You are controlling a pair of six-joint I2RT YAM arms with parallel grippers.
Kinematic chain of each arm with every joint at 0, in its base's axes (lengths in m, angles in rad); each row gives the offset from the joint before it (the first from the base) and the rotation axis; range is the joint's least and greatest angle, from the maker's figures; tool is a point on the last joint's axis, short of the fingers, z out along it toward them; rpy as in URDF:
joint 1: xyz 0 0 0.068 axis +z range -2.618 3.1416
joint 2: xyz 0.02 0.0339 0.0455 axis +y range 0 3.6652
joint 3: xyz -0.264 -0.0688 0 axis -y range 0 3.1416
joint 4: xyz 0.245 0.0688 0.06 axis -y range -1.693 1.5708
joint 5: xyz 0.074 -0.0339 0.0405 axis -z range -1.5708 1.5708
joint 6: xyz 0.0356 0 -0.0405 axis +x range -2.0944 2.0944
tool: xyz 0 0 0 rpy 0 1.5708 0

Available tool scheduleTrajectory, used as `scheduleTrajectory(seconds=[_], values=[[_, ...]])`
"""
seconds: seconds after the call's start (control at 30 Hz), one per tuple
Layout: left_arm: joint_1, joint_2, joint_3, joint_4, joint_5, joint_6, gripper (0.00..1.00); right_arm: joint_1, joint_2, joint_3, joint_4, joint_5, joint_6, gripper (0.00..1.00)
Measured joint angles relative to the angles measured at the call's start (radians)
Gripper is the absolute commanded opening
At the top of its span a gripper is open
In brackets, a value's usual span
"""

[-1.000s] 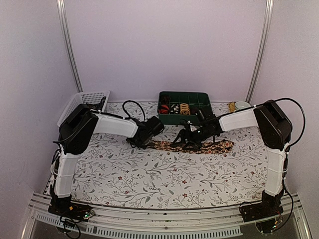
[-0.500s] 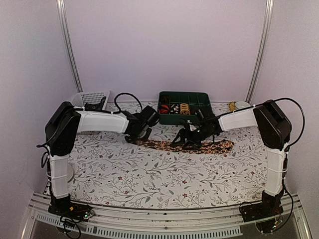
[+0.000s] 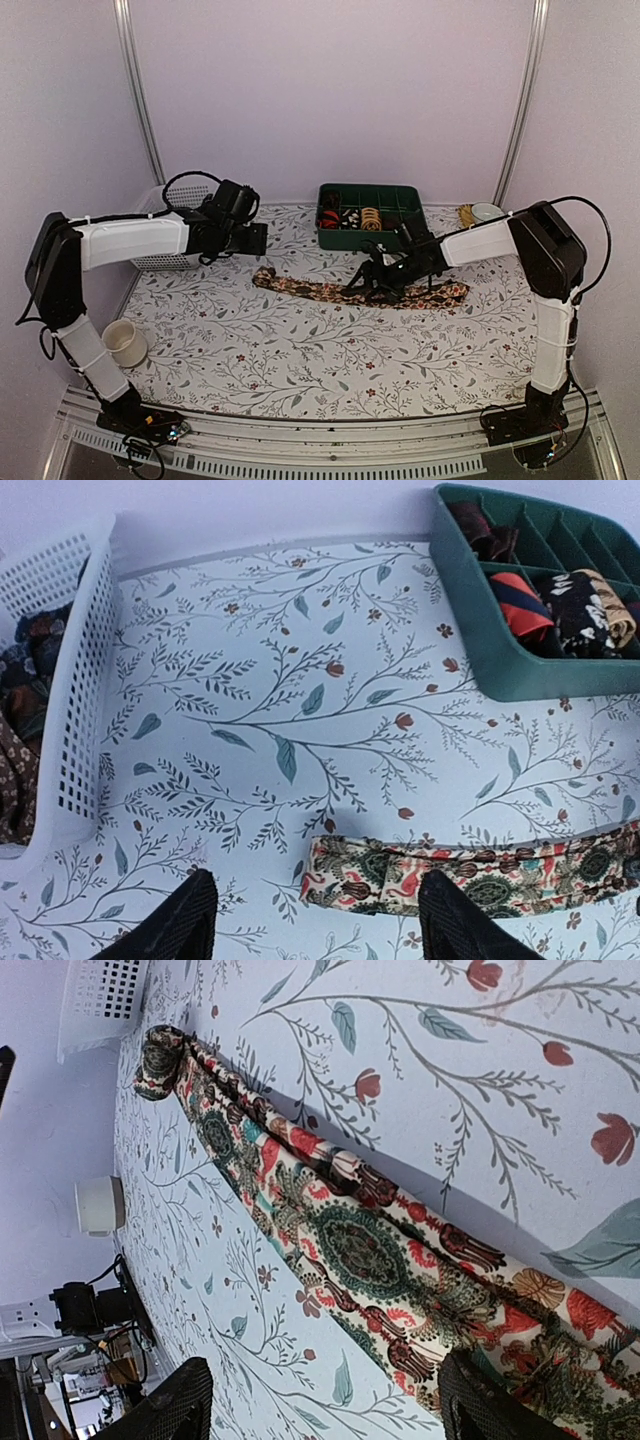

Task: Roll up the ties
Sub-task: Roll the tie at the center of the board.

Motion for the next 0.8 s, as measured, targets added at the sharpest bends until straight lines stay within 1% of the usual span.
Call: scheduleTrajectory(seconds=[0.1,0.23,0.4,0.63,0.8], values=[[0.049,-0.006,-0.06,0.024,0.065,-0.023,0.69,-0.012,-0.016,-0.035,0.026,-0.006,-0.002,0.78],[0.096,-0.004,-0.136,0.06,0.177,-0.054,0.7,-0.031,-0.045,-0.063,0.014,0.0,-0.011,0.78],[0.151,0.007,-0.202,0.167,0.351,-0.095,0.71,-0.04,-0.054,-0.064,-0.009,0.008,-0.026,0.78],[0.243,0.071,-0.246,0.328,0.584,-0.146,0.71,-0.042,-0.068,-0.063,-0.048,0.023,-0.043,0.78],[0.277,0.141,-0.259,0.413,0.718,-0.177,0.71,-0.043,-0.071,-0.037,-0.098,0.031,-0.044,0.78]])
